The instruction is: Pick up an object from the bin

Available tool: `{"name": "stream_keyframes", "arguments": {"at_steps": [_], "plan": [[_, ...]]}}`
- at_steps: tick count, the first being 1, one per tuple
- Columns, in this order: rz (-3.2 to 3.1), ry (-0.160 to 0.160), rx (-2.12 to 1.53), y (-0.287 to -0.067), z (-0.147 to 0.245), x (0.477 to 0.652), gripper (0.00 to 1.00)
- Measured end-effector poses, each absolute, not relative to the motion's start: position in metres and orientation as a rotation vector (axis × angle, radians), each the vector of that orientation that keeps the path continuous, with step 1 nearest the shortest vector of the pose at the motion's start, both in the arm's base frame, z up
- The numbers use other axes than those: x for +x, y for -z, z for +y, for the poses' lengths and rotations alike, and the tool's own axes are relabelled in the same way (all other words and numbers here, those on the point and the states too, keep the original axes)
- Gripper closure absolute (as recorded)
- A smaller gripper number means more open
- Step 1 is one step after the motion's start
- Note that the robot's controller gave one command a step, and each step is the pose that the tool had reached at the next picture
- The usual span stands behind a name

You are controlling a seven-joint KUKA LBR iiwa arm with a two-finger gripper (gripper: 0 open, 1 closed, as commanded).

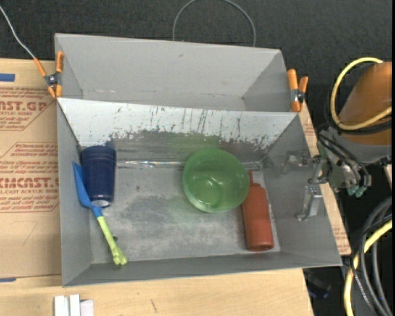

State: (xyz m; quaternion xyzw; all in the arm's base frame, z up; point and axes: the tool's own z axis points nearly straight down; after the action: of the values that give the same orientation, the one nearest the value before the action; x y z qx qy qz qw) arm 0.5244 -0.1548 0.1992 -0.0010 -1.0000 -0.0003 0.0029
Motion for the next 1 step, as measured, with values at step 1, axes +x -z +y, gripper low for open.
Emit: {"name": "stream_keyframes", "arguments": {"at_steps": [1], "plan": [[-3.144,-0.001,0.001,-0.2037,-0.1538,0.5264,0.0]]}}
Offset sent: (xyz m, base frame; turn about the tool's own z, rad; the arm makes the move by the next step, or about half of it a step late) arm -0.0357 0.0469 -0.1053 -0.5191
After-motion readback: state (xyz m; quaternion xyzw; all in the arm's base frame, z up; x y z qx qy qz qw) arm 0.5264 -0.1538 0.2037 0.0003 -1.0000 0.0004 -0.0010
